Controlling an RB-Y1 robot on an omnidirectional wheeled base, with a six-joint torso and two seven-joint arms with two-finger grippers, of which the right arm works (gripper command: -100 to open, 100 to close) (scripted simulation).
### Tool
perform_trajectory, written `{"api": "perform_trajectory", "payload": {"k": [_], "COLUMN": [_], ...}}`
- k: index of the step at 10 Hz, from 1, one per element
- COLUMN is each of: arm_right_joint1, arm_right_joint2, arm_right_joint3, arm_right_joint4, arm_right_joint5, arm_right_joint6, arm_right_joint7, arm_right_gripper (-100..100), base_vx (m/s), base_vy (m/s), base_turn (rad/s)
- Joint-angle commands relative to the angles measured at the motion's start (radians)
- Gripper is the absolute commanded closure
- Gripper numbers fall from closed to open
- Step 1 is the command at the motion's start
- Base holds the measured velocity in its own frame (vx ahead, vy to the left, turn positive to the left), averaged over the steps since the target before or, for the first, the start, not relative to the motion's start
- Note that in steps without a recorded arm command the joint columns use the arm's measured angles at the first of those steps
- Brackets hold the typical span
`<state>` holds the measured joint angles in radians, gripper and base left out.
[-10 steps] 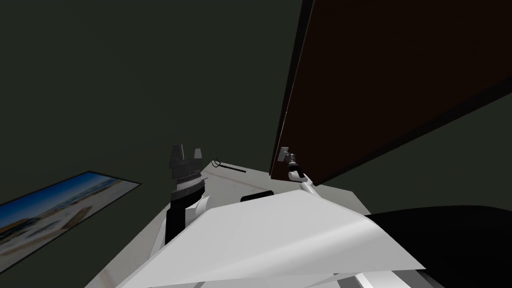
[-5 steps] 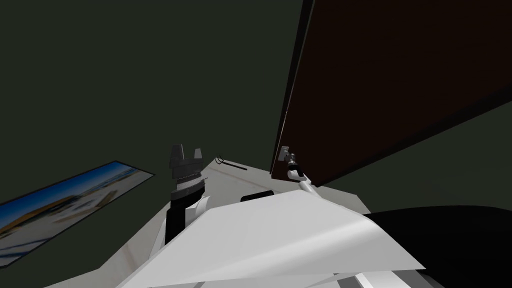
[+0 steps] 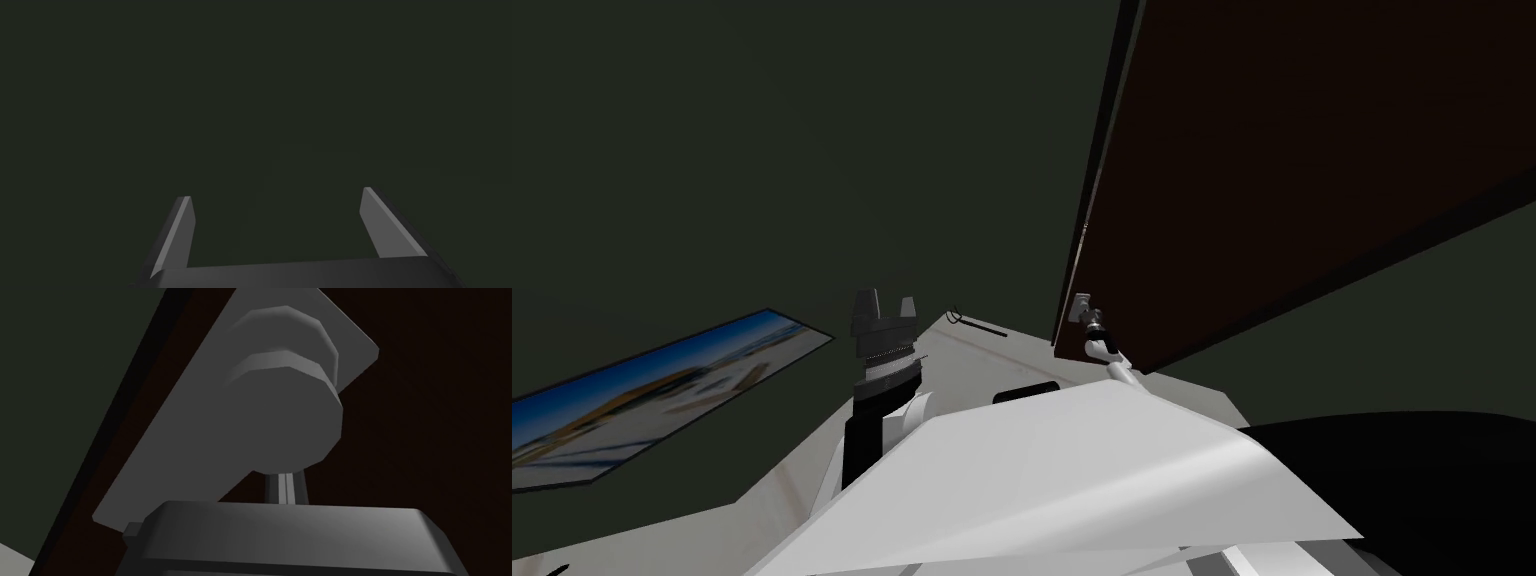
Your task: Pull the door open
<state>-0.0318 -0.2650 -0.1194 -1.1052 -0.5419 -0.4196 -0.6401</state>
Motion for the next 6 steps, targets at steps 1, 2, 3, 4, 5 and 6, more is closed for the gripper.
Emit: {"api": "perform_trajectory", "payload": {"k": [1,2,3,4,5,6], "arm_right_joint1": [0.001,0.003,0.006,0.009,0.009,0.012], "arm_right_joint2": [0.02,0.031,0.043,0.056,0.056,0.069], "arm_right_joint3": [0.007,0.009,0.011,0.014,0.014,0.016], "arm_right_joint4": [-0.029,-0.041,-0.053,-0.066,-0.066,-0.079], "arm_right_joint5": [-0.028,-0.047,-0.068,-0.089,-0.089,-0.111], "arm_right_joint6": [0.007,0.011,0.015,0.019,0.019,0.024], "arm_right_joint7": [-0.031,-0.052,-0.075,-0.098,-0.098,-0.122], "arm_right_gripper": [-100,-100,-100,-100,-100,-100], "base_vx": [-0.106,-0.096,-0.101,-0.097,-0.07,-0.062], "base_vy": [-0.009,-0.013,-0.022,-0.013,-0.013,-0.016], "base_turn": [-0.049,-0.046,-0.019,0.017,-0.001,-0.001]}}
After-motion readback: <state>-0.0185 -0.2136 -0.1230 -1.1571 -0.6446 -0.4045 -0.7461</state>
